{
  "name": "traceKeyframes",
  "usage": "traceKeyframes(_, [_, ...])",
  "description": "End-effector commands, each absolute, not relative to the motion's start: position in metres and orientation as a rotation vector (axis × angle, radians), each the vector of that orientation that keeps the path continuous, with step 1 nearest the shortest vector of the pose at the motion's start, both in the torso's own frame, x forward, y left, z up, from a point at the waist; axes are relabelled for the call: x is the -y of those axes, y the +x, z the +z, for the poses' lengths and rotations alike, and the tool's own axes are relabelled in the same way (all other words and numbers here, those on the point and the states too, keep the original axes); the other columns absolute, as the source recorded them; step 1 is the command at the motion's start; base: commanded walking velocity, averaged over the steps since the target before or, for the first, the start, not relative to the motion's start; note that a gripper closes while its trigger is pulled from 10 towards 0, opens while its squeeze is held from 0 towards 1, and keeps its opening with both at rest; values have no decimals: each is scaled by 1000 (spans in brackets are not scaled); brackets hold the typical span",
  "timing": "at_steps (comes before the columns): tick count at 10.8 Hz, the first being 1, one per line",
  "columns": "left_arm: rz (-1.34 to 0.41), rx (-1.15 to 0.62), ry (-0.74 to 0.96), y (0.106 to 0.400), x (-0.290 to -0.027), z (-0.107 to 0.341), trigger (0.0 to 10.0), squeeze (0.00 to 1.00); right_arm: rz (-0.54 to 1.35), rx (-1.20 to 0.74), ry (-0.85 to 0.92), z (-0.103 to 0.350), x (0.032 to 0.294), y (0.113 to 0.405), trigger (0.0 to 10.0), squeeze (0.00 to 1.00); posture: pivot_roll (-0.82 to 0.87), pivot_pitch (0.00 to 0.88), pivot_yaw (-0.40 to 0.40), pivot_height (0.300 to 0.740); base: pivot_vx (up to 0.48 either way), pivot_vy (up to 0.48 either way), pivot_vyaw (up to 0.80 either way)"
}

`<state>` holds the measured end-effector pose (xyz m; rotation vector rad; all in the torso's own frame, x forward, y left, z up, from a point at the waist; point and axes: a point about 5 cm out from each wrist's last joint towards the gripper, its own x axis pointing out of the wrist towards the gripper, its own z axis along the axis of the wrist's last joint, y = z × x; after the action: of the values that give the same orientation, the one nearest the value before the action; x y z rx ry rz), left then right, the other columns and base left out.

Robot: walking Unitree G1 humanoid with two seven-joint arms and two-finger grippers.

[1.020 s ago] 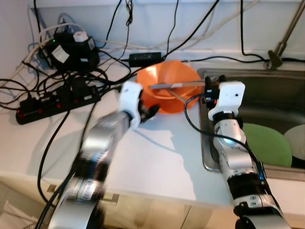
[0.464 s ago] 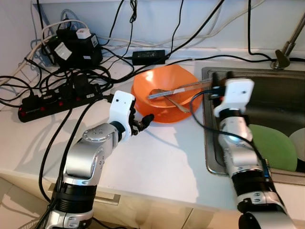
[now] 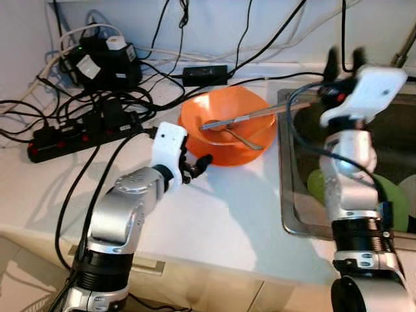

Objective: Kitchen organization

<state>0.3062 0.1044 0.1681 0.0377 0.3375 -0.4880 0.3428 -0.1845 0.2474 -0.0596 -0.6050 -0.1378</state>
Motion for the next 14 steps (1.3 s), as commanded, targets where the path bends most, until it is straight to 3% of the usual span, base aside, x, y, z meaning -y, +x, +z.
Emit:
traceKeyframes(1, [-485,-414,43,306,-104,154,10000,0,-175,620,-75,254,194,340,10000,0,83,0,94,740,0,0,0])
traceKeyframes(3, [-508,-388,35,308,-97,159,10000,0,-255,522,-140,232,217,337,10000,0,76,0,95,740,0,0,0])
traceKeyframes(11, [-513,-292,34,319,-93,175,10000,0,-382,252,-255,172,266,321,10000,0,54,0,102,740,0,0,0])
traceKeyframes(14, [-511,-214,19,323,-92,188,10000,0,-367,240,-233,171,265,313,10000,0,50,0,103,740,0,0,0])
